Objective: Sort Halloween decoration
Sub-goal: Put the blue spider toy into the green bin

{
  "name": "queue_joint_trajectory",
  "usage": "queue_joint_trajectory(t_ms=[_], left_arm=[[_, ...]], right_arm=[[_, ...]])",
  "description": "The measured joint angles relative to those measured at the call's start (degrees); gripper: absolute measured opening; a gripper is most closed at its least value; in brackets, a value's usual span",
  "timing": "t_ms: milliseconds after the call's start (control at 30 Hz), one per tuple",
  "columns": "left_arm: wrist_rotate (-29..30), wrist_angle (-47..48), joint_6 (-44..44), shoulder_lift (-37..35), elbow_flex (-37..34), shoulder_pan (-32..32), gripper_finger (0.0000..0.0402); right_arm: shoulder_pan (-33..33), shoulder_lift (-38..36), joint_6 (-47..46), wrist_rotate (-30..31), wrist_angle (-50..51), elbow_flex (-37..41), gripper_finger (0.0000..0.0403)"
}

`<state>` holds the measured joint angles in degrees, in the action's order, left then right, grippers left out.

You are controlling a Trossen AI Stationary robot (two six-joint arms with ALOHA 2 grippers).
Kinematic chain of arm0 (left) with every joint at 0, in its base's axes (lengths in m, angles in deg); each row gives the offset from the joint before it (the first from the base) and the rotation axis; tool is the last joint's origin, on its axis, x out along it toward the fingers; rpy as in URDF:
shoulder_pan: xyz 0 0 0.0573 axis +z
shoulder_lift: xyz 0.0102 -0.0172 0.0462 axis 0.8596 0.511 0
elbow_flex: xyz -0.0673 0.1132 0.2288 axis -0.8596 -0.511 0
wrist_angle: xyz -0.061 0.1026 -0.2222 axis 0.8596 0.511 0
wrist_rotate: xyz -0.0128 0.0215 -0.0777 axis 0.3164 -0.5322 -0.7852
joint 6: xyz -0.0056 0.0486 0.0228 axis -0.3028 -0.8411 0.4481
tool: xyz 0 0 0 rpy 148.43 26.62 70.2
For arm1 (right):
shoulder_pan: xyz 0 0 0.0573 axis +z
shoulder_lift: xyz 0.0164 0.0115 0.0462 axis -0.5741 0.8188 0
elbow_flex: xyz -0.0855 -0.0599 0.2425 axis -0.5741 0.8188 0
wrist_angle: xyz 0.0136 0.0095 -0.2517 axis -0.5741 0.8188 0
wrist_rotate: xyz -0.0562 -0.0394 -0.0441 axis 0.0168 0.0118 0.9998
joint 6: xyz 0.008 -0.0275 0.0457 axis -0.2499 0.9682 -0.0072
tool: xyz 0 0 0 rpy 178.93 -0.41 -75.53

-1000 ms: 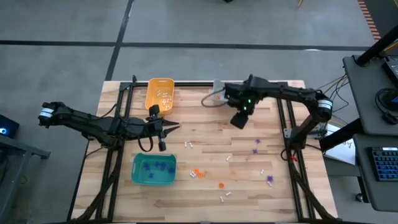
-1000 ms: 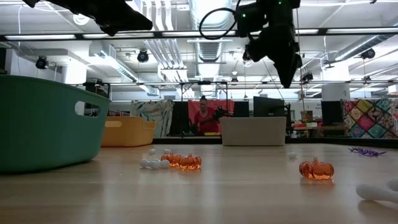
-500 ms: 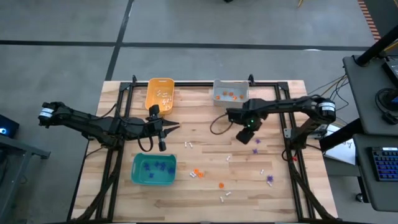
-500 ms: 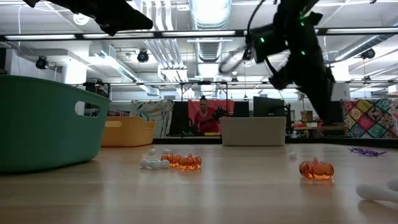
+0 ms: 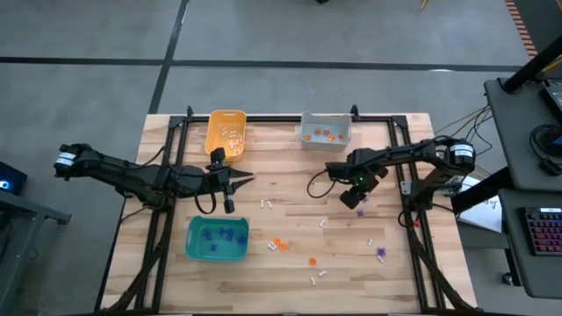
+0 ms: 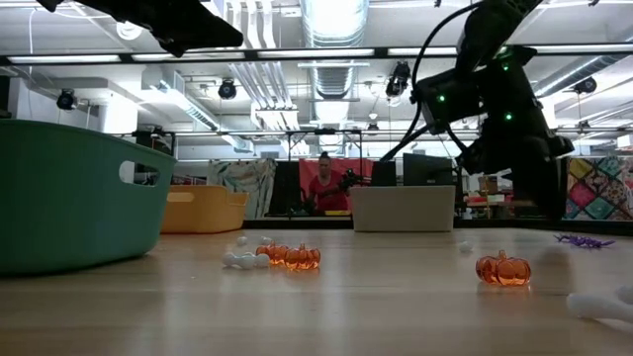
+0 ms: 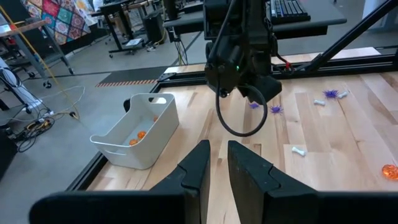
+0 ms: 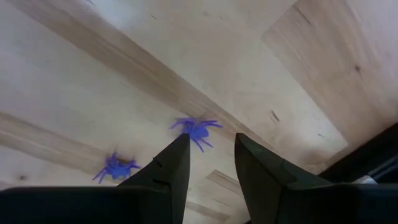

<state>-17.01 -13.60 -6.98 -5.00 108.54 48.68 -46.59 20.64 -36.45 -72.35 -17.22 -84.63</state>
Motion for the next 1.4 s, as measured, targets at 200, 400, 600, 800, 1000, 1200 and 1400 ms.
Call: queue_joint_trajectory(t_ms=[200,400,600,800,1000,1200,1400], left_arm=[[0.0,0.02,0.0,0.0,0.0,0.0,0.0039],[0.0,0.02,0.0,0.0,0.0,0.0,0.0039],[0.0,0.02,-0.02,0.0,0.0,0.0,0.0039],[0.0,0.03,-0.02,0.0,-0.01,0.0,0.0039],[-0.01,0.08,-0.02,0.0,-0.01,0.0,0.0039],[-0.02,0.09,-0.02,0.0,0.0,0.0,0.0039],[-0.02,0.09,-0.02,0.0,0.0,0.0,0.0039]], right_arm=[[1.86,0.02,-0.28,-0.17,-1.78,0.63,0.0116],[3.73,0.11,-3.03,-0.28,-3.31,1.82,0.0116],[4.12,0.11,-3.85,-0.12,-5.86,3.13,0.0116],[4.07,1.72,-3.81,-0.1,-9.56,3.74,0.0116],[4.07,4.46,-3.13,-0.26,-9.64,3.54,0.0116],[4.07,3.98,-3.2,-0.24,-9.93,3.63,0.0099],[4.07,3.85,-3.38,-0.51,-10.35,3.66,0.0048]])
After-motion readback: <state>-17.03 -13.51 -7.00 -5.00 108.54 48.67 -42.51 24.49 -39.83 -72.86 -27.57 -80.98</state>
